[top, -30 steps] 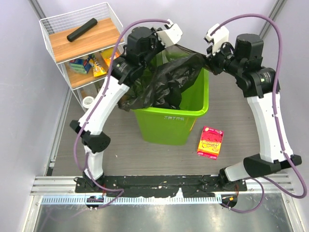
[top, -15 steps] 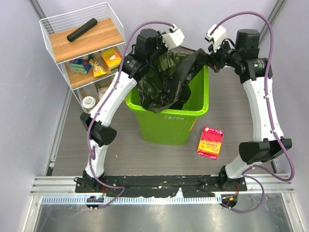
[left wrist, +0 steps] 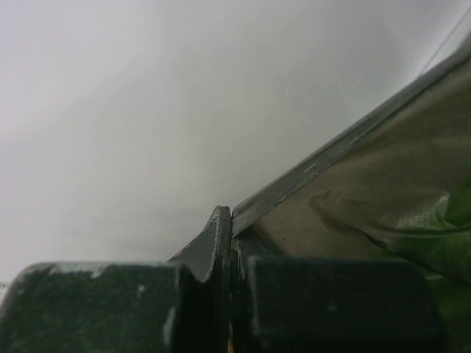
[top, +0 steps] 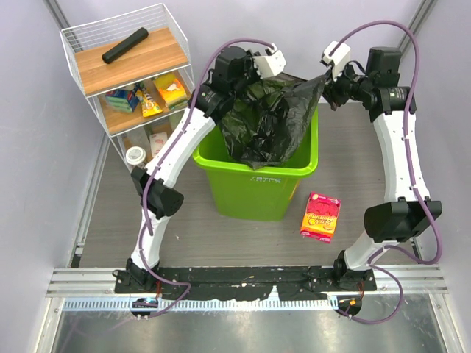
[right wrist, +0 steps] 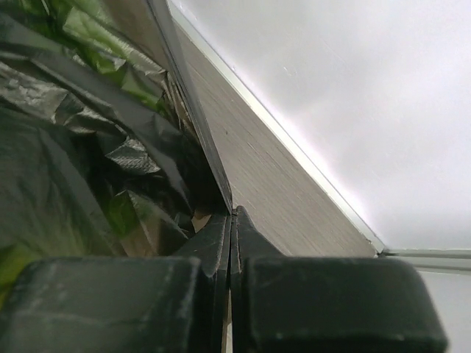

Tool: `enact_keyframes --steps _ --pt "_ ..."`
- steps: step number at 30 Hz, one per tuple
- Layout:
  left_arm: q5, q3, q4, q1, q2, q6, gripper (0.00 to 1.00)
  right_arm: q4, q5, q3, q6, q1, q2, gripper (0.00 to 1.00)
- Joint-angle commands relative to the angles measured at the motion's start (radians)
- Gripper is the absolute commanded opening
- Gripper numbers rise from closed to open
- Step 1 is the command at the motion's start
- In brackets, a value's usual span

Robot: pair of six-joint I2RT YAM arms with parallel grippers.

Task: Put the trash bags into the trash bin

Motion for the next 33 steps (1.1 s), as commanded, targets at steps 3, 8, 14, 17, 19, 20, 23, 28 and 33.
enact_keyframes --steps 3,8,14,17,19,20,23,28,33 --pt "-0.221 0.074 0.096 0.159 -0.005 0.045 0.0 -0.055 0.099 -0.055 -0.044 -0.093 -0.024 0.01" --pt "-0.18 0.067 0.05 0.2 -0.043 -0.005 0.0 -0.027 0.073 -0.136 -0.054 -0.093 -0.073 0.01" --pt "-0.137 0.047 0.016 0.255 -0.078 -0.037 0.0 -0.015 0.06 -0.181 -0.05 -0.095 -0.107 0.01" --pt "-0.122 0.047 -0.01 0.278 -0.083 -0.041 0.0 -0.006 0.048 -0.196 -0.041 -0.095 -0.126 0.01" --pt "-0.108 0.047 -0.026 0.294 -0.085 -0.046 0.01 -0.001 0.04 -0.204 -0.033 -0.093 -0.132 0.01" --pt "-0.1 0.048 -0.035 0.301 -0.089 -0.052 0.02 0.001 0.04 -0.203 -0.031 -0.093 -0.133 0.01" --pt "-0.083 0.05 -0.056 0.32 -0.089 -0.061 0.08 0.004 0.039 -0.206 -0.025 -0.095 -0.138 0.01" --pt "-0.082 0.057 -0.058 0.347 -0.095 -0.092 0.15 0.008 0.028 -0.196 -0.005 -0.095 -0.143 0.01" --pt "-0.056 0.067 -0.081 0.355 -0.121 -0.164 0.26 0.002 0.013 -0.178 0.011 -0.095 -0.146 0.01"
